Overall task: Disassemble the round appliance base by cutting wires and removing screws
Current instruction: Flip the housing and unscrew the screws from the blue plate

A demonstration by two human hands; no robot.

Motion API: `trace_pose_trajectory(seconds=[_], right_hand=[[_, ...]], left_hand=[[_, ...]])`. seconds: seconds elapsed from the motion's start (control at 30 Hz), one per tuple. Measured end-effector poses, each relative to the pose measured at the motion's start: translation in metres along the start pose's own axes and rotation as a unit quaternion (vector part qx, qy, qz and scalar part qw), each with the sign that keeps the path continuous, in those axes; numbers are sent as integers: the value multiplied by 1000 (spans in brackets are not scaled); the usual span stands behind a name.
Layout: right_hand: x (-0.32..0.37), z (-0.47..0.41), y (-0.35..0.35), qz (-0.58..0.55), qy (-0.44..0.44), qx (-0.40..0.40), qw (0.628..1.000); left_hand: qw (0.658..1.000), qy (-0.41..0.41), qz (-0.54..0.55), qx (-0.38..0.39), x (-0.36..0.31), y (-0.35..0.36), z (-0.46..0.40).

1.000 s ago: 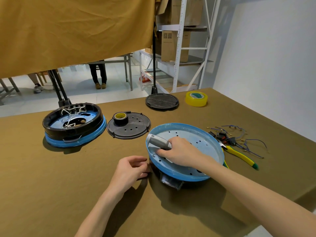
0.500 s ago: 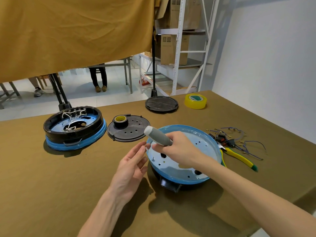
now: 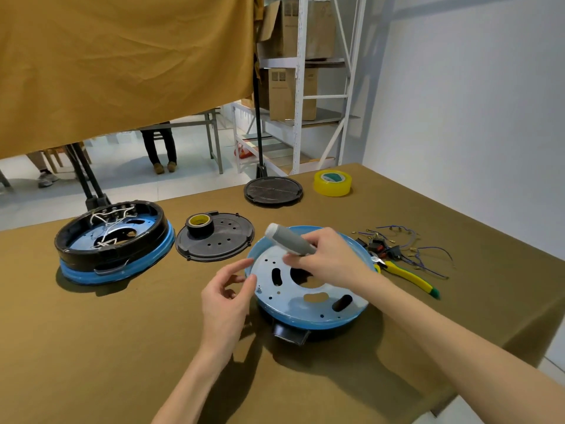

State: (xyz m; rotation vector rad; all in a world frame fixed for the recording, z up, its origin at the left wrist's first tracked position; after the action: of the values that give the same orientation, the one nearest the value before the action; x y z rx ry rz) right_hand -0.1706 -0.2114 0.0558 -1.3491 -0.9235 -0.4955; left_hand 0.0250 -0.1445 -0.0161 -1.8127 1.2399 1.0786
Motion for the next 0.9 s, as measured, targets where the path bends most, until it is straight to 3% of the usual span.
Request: trace_pose_trajectory(seconds=[0.1,0.2,0.4,0.63,0.9], right_hand=[[-39,-8,-44,71,73,-115,988],[-83,-13,-78,40,164,-171,971],[-113,-40,-101,-70,247,-159,953],[-140,-51,-106,89,285,-149,943],[-154,-27,-112,58,275,-148,948]], left_hand=[[997,-61,-6,41,15,6,1],[993,-100,1,69,27,6,-1],[993,-95,-10,71,28,10,2],[994,-93,-26,61,29,7,0],[993,-88,-50,53,35,9,-1]])
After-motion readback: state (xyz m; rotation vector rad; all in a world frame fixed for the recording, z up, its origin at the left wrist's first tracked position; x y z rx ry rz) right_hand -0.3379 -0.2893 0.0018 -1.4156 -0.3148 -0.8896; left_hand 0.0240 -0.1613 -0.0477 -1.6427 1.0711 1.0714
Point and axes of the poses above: each hand's wrist, its own z-axis away from the middle knuckle, its own y-axis out of the palm, x = y × z, the point moved 3 cm from there along -z, towards the middle knuckle, and after that the axes turned 10 degrees about y, right-handed, at the moved point
